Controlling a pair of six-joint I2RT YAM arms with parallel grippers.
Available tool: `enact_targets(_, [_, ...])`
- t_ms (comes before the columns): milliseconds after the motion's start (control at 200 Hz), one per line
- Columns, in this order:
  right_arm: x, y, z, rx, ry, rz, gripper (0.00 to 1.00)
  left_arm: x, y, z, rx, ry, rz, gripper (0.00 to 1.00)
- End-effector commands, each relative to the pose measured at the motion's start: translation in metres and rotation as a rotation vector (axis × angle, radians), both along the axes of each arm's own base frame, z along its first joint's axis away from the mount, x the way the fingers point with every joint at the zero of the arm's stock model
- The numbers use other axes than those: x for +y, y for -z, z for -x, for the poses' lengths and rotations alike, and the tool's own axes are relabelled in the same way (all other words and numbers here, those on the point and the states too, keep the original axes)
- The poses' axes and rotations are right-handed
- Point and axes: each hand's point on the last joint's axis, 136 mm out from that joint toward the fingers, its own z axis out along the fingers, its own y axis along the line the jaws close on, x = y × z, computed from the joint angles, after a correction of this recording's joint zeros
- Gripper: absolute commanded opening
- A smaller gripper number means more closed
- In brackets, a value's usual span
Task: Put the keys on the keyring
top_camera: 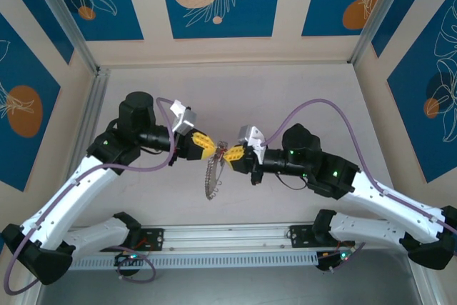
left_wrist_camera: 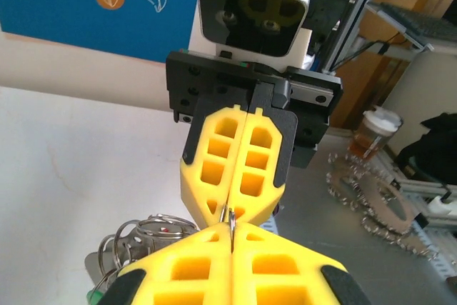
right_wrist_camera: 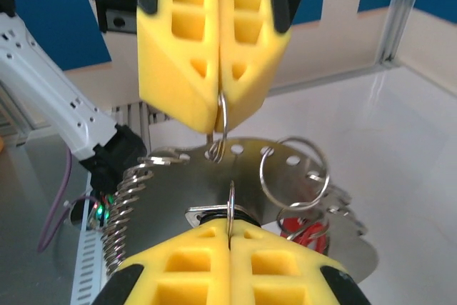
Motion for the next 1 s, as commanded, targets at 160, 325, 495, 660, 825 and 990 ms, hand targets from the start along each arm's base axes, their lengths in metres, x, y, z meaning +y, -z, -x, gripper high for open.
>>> enact_targets(160, [-0.009, -0.031, -0.01, -0.063, 0.085, -0.104, 0.0, -0.003, -0.033, 0.008, 0.015, 0.071, 0.082, 0.0])
enact_targets(325, [-0.015, -0.042, -0.003, -0.085, 0.066, -0.159, 0.0, -0.006, -0.04, 0.004, 0.028, 0.074, 0.098, 0.0])
enact_targets(495, [-0.021, -0.045, 0.003, -0.076, 0.059, -0.202, 0.0, -0.008, -0.047, 0.001, 0.032, 0.077, 0.125, 0.0])
enact_targets(660, [-0.019, -0.043, 0.004, -0.052, 0.048, -0.214, 0.0, -0.009, -0.051, 0.0, 0.029, 0.071, 0.14, 0.0])
enact_targets(825, [-0.02, -0.046, 0.001, -0.013, 0.036, -0.258, 0.0, -0.008, -0.051, -0.001, 0.02, 0.053, 0.14, 0.0])
enact_targets(990, [-0.018, -0.051, 0.004, -0.001, 0.017, -0.282, 0.0, -0.009, -0.048, -0.004, 0.01, 0.038, 0.136, 0.0])
